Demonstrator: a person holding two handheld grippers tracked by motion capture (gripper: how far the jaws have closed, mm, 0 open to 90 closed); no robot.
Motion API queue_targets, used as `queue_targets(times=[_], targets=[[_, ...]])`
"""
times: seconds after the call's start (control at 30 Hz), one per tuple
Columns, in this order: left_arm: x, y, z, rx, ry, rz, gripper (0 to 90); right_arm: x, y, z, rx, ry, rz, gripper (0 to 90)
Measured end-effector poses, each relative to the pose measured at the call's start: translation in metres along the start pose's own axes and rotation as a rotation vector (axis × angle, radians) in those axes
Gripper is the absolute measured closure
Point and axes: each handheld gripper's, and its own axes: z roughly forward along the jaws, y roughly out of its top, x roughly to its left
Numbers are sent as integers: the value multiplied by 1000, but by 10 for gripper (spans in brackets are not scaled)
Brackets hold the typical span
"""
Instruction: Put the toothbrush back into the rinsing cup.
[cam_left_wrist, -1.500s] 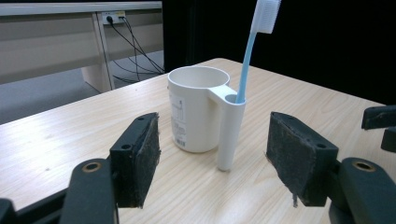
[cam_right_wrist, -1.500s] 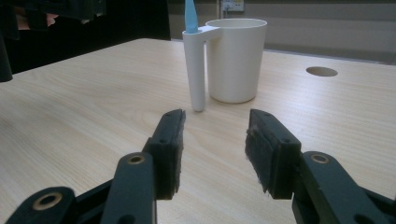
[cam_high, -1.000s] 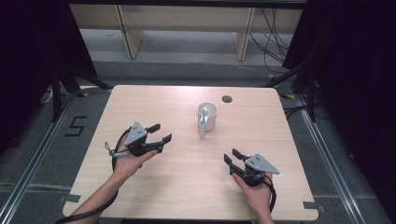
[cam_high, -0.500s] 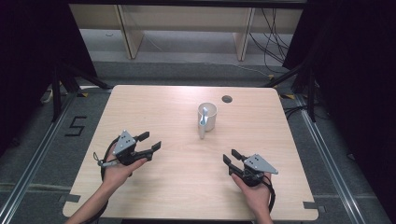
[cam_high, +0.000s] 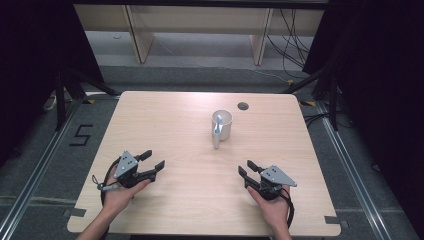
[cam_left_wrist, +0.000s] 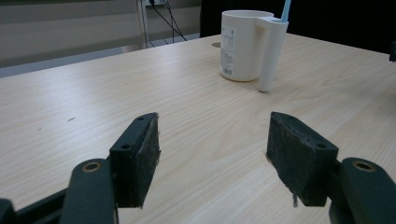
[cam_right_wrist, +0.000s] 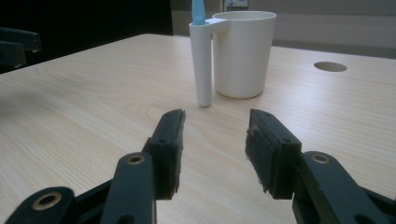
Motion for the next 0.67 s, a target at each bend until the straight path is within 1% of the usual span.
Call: queue_targets(times=[0.1, 0.13, 0.17, 0.2, 0.23, 0.27, 0.3, 0.33, 0.37, 0.4, 0.43, 0.47, 0.5, 0.63, 0.67], targets=[[2, -4, -3, -1, 7, -4, 338, 0, 0, 0, -9, 11, 6, 565], [2, -5, -4, -7, 6, -6, 338, 0, 1, 0, -4, 21, 11, 565], [3, -7, -4, -17, 4, -11, 338, 0, 1, 0, -8, 18, 11, 565], [3, -9, -5, -15, 8, -10, 339, 0, 1, -1, -4, -4, -1, 565], [3, -11, -7, -1, 14, -8, 339, 0, 1, -2, -4, 2, 10, 565], [2, -13, -7, 0, 15, -11, 339, 1, 1, -2, -1, 7, 24, 565], [2, -15, -6, -12, 13, -16, 339, -1, 1, -1, -11, 3, 6, 565], [2, -16, -8, 3, 20, -13, 339, 0, 1, -1, -5, 11, 24, 565], [2, -17, -8, 2, 20, -15, 339, -1, 2, -2, -8, -6, 2, 565], [2, -17, -8, -3, 21, -15, 338, 0, 1, -1, -6, 5, 16, 565], [2, -17, -7, -19, 17, -19, 339, 0, 1, -1, -6, 13, 22, 565], [2, -18, -7, -24, 18, -21, 339, -1, 1, -1, -13, -1, 7, 565], [2, -17, -9, -11, 25, -14, 339, 0, 1, -1, -12, 7, 15, 565], [1, -18, -10, -23, 35, -8, 339, -1, 0, -1, -10, 11, 16, 565], [0, -18, -10, -28, 39, -4, 339, -2, 0, -1, -10, 9, 9, 564]])
